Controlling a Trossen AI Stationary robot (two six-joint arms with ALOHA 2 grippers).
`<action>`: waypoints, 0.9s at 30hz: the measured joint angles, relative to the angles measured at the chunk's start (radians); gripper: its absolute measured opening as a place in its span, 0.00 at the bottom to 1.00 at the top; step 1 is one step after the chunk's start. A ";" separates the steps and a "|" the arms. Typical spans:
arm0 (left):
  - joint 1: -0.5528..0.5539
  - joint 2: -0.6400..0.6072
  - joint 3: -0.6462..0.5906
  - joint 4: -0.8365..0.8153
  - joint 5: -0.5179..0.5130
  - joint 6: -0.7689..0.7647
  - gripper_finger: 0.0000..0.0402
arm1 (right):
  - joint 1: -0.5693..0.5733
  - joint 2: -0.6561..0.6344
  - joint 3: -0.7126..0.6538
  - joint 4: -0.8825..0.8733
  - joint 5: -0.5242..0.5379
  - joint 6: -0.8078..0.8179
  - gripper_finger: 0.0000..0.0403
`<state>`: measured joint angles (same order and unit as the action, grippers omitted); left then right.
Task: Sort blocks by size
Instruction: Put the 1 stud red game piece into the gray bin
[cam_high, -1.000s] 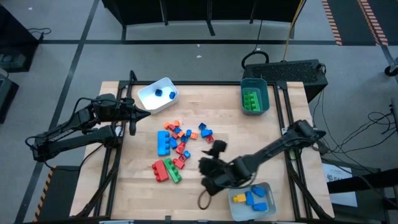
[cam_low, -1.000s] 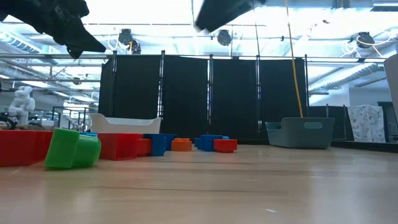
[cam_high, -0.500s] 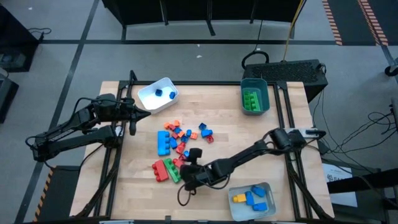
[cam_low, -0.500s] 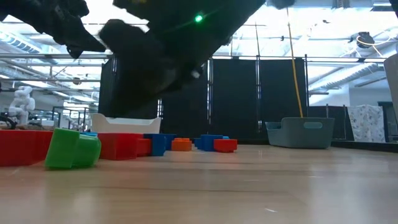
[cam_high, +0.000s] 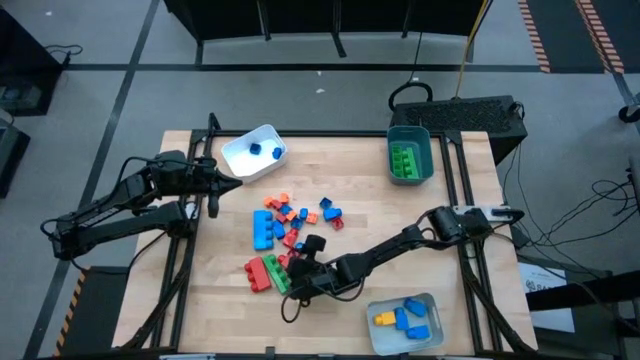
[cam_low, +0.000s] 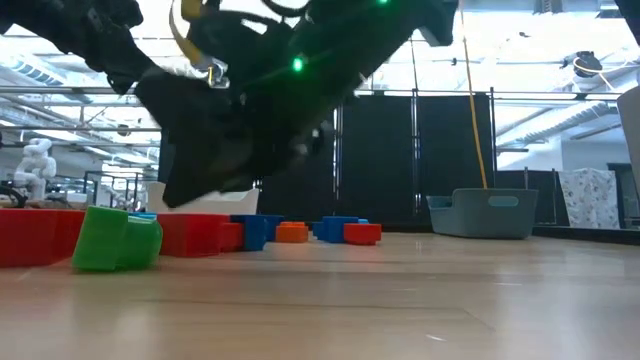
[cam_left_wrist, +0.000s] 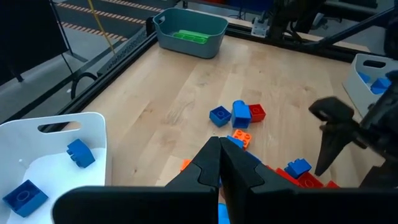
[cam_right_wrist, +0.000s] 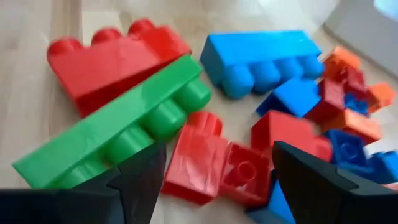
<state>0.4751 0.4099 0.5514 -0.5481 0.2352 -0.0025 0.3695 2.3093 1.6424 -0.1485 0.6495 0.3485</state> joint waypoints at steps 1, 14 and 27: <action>0.000 0.000 0.000 0.000 0.000 -0.001 0.03 | 0.001 0.008 0.000 0.005 0.000 0.006 0.69; 0.000 0.000 0.000 0.000 0.004 -0.002 0.03 | -0.013 0.064 0.001 0.039 0.017 0.053 0.50; 0.000 0.000 0.000 0.000 0.003 -0.002 0.03 | -0.016 0.065 0.023 0.003 -0.022 0.040 0.24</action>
<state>0.4751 0.4102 0.5514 -0.5484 0.2386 -0.0040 0.3536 2.3746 1.6658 -0.1454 0.6274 0.3889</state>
